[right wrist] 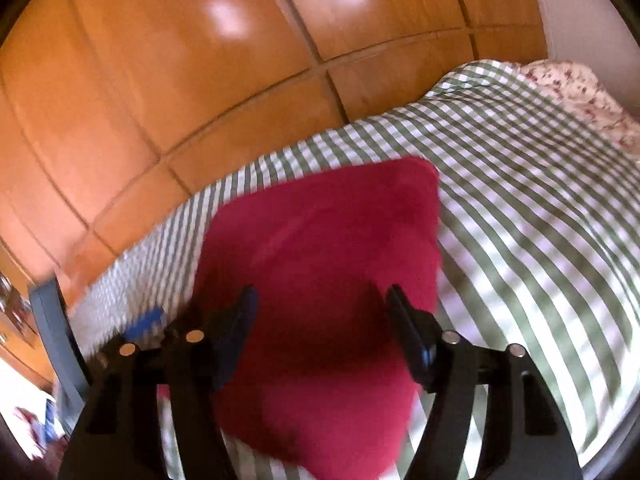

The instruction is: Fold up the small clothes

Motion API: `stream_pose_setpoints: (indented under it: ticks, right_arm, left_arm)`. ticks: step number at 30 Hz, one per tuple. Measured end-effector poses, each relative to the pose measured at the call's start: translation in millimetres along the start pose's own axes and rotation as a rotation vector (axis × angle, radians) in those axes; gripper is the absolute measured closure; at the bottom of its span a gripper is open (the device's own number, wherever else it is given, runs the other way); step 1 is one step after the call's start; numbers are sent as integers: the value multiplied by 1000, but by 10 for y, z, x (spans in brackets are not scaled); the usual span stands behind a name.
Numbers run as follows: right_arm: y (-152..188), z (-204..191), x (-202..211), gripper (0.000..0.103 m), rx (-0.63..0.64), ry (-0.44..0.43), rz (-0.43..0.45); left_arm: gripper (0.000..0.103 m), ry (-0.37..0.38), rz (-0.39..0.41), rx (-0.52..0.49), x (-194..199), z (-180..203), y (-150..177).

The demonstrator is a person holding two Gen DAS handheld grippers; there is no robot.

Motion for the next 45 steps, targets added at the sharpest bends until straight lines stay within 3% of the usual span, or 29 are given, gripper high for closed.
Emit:
stream_pose_setpoints:
  ticks: [3, 6, 13, 15, 17, 20, 25, 31, 45]
  right_arm:
    - [316, -49, 10, 42, 54, 71, -35]
    - [524, -46, -13, 41, 14, 94, -65]
    - [575, -158, 173, 33, 14, 124, -45]
    - [575, -206, 274, 25, 20, 133, -22]
    - [547, -245, 371, 8, 33, 172, 19]
    - [548, -300, 480, 2, 39, 218, 58]
    - [651, -326, 544, 2, 32, 288, 80]
    - [799, -480, 630, 2, 145, 359, 145]
    - [855, -495, 666, 2, 120, 370, 168]
  left_arm:
    - [21, -28, 31, -5, 165, -7, 8]
    - [17, -56, 49, 0, 320, -42, 39]
    - [13, -82, 71, 8, 625, -142, 136]
    - [13, -90, 79, 19, 712, -177, 172]
    - [13, -92, 81, 22, 786, -203, 215]
    - [13, -92, 83, 21, 872, -227, 277]
    - [13, -94, 87, 21, 989, -258, 376]
    - [11, -108, 97, 27, 1108, -292, 453]
    - [4, -180, 98, 11, 1200, -353, 567]
Point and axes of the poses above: each gripper's, at about its wrist camera, not at the fingertips, and x roughly against the way its jaws point, z to its right, y to its underside, the point moved 4 cm from there along -x, roughly the way its jaws point, and after that the axes turned 1 degree about z, right-handed, at the moved point
